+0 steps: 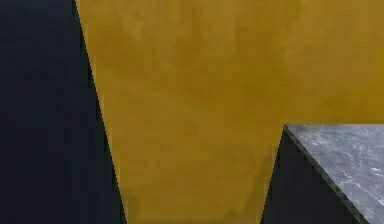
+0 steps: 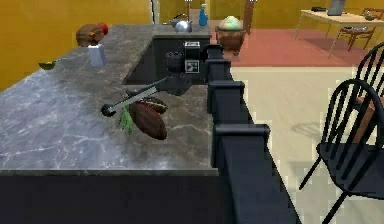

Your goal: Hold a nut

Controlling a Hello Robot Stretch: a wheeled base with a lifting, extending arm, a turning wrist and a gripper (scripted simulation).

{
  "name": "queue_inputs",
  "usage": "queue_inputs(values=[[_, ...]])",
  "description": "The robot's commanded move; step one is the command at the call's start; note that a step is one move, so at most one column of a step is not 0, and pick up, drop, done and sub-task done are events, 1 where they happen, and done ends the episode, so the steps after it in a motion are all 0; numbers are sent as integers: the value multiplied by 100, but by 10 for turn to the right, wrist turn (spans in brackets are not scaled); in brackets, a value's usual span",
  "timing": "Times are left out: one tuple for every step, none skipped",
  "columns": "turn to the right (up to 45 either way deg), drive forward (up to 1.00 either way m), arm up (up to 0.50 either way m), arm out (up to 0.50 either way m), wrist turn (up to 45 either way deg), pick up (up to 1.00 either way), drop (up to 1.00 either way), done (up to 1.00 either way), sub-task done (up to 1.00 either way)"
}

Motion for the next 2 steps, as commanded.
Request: queue_inputs(values=[[0,0,-10,0,0,0,0,0,0],[0,0,0,0,0,100,0,0,0]])
